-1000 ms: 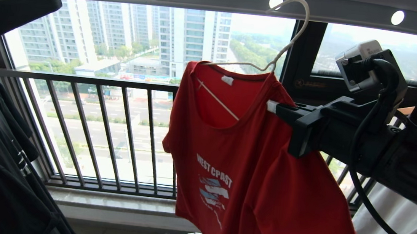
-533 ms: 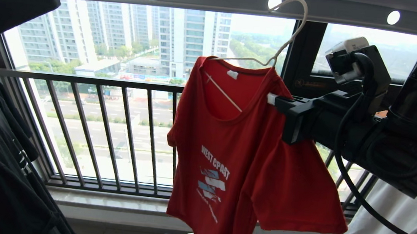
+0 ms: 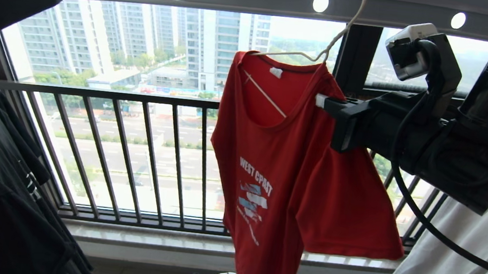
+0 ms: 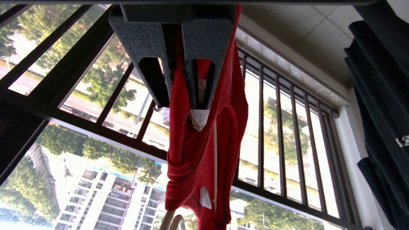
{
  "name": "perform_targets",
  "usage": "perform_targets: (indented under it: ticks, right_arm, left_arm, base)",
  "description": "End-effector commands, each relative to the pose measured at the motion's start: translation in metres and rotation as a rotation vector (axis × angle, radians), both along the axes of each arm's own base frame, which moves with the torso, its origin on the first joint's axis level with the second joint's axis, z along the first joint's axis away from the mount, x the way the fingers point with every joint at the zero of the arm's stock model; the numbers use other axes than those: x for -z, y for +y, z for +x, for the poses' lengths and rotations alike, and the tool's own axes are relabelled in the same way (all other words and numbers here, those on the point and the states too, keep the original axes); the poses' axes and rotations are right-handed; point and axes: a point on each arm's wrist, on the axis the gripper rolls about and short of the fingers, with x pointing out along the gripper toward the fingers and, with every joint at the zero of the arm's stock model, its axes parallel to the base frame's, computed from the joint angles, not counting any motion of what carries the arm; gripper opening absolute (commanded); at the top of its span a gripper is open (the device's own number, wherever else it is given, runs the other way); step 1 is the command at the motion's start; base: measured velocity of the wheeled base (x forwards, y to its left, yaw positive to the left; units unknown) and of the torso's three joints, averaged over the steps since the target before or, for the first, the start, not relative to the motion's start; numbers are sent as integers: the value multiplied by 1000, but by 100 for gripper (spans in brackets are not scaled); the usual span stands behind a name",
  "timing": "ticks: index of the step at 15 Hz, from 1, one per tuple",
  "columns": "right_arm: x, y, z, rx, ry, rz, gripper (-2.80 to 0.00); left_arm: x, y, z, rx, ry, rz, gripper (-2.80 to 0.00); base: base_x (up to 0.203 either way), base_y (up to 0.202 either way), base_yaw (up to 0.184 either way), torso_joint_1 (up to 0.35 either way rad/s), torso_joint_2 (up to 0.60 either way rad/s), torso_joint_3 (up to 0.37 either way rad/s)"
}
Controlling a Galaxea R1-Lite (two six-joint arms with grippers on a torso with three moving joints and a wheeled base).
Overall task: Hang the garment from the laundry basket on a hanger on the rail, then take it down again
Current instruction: Hang the clothes rack on the clothesline
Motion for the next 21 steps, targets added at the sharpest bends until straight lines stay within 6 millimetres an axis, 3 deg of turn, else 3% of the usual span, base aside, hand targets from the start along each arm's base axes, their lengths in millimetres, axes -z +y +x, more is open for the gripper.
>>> perform_targets:
  ticks: [1,9,21]
  right_arm:
    - [9,4,10,13,22,-17,-280]
    - [14,7,26,60,55,-88,-280]
    - [-23,3,16,78,122,-228,-280]
  left_arm:
    - [-2,2,-4,-1,-15,-7,-280]
    - [-4,7,-12,1,-35,-18,-280]
    - [-1,5,-10,4,-18,-8,-280]
  base:
    - [0,0,0,0,0,0]
    - [0,0,0,0,0,0]
    - [0,0,0,0,0,0]
